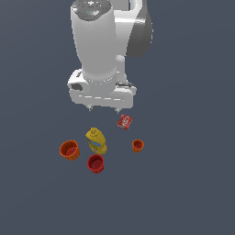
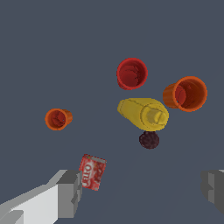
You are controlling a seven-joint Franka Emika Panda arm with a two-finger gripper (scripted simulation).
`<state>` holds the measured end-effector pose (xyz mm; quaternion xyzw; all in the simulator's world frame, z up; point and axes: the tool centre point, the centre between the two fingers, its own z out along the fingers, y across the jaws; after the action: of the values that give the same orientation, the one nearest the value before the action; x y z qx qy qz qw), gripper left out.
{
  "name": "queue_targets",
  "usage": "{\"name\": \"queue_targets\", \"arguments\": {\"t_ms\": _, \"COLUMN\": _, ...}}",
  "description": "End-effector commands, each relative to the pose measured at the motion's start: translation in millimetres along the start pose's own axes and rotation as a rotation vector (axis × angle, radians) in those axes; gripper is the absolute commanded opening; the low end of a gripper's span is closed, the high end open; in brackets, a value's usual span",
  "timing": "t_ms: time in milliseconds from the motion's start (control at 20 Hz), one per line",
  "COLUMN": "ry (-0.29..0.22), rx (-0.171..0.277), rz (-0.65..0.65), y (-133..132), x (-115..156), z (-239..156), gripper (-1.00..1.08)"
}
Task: Pick up a designated object from a clutter of objects.
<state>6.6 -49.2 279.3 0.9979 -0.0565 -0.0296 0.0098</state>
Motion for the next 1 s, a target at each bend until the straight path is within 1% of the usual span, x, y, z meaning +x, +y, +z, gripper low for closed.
{"name": "queue_targets", "arguments": {"t_ms": 0, "ry": 0.002, "rx": 0.004, "rz": 0.038, "y": 1, "x": 10, "z": 8, "gripper": 1.0}}
{"name": "queue_targets", "arguments": {"t_ms": 350, "ry": 0.014, "rx": 0.018, "rz": 0.202, "y": 6, "x": 48, "z": 42, "gripper": 1.0}}
{"name": "queue_targets", "arguments": {"t_ms": 700, "ry": 0.028, "rx": 0.031, "rz": 0.41, "y": 15, "x": 92, "z": 94, "gripper": 1.0}}
{"name": "queue_targets", "arguments": {"t_ms": 950, "ry": 0.036, "rx": 0.037, "rz": 0.536, "y": 21, "x": 115, "z": 130, "gripper": 1.0}}
